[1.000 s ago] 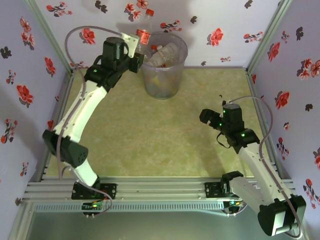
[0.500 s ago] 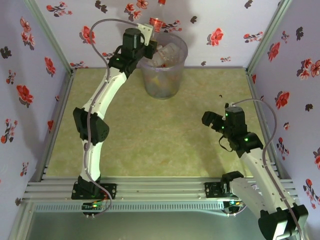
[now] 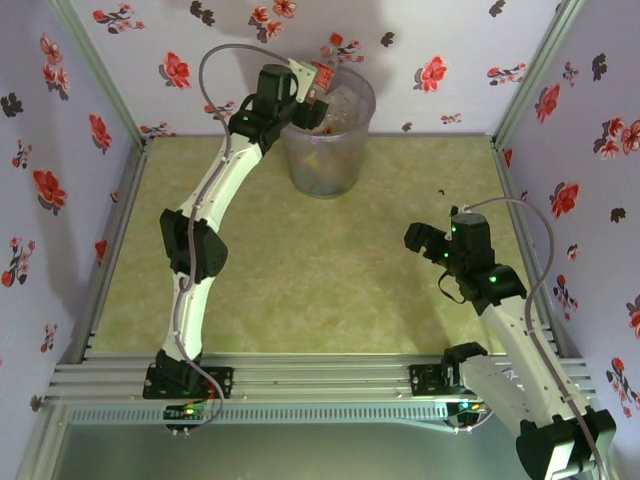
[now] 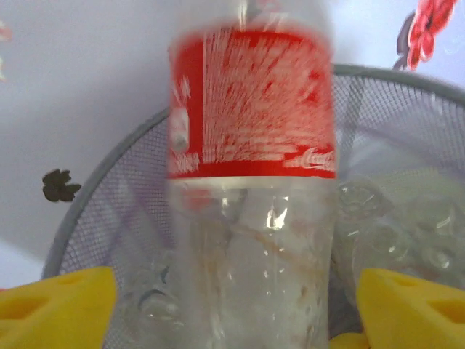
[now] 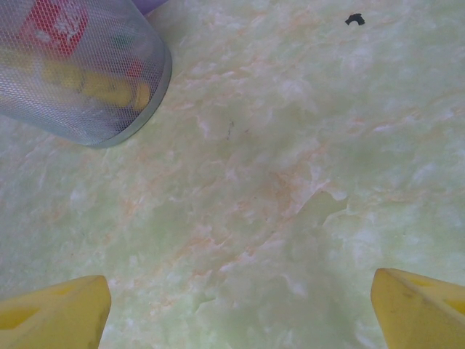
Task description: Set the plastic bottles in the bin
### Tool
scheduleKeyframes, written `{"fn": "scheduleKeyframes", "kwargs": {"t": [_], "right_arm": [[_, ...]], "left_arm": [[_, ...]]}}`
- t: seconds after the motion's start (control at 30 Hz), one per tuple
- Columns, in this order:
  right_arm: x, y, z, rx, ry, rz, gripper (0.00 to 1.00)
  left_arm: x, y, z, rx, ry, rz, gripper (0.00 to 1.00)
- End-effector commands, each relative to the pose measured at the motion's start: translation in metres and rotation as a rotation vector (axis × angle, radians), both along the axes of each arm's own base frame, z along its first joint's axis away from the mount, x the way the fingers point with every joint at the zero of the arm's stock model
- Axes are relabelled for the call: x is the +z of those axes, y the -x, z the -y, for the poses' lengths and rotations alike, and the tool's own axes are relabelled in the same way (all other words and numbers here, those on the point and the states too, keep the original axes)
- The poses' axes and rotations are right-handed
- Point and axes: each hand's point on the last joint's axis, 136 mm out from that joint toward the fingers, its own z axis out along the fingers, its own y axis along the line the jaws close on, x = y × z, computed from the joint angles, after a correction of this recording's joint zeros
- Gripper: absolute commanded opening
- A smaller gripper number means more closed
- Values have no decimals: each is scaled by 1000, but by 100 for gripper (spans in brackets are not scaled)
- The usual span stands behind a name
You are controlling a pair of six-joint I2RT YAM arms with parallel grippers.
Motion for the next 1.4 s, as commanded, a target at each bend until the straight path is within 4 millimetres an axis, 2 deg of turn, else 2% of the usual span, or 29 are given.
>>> {"fn": "scheduleKeyframes", "kwargs": {"t": [0.0, 0.13, 0.2, 0.4, 0.57, 0.77, 0.87, 0.93, 1.13, 1.23, 1.37], "right_arm": [[1, 0, 6, -18, 22, 8, 93], [-1, 0, 6, -16, 21, 3, 93], [-1, -1, 6, -17, 20, 4, 93], [-1, -1, 6, -18, 21, 3, 93], [-1, 0, 7, -18, 24, 2, 93], [-1, 0, 7, -20, 24, 5, 93], [-2, -1, 6, -17, 21, 3, 93], [-2, -2, 6, -19, 19, 2, 93], [1, -4, 6, -19, 19, 6, 93], [1, -6, 5, -18, 21, 0, 93], [3, -9, 5, -15, 29, 5, 93]], "left_arm": [[-1, 0, 6, -20, -23, 23, 98], [5, -3, 10, -16, 11, 44, 98], [8, -5, 12, -7, 45, 48, 94], [12, -19, 11, 38, 185, 42, 76], [-4, -29, 15, 38, 230, -14, 63], [-30, -28, 17, 22, 174, -70, 62], [-27, -26, 17, 18, 172, -64, 65], [-15, -24, 16, 17, 185, -41, 70], [38, -10, 11, 3, 235, 46, 88], [64, 3, 4, -13, 218, 94, 92], [88, 26, -12, -21, 187, 126, 100]]}}
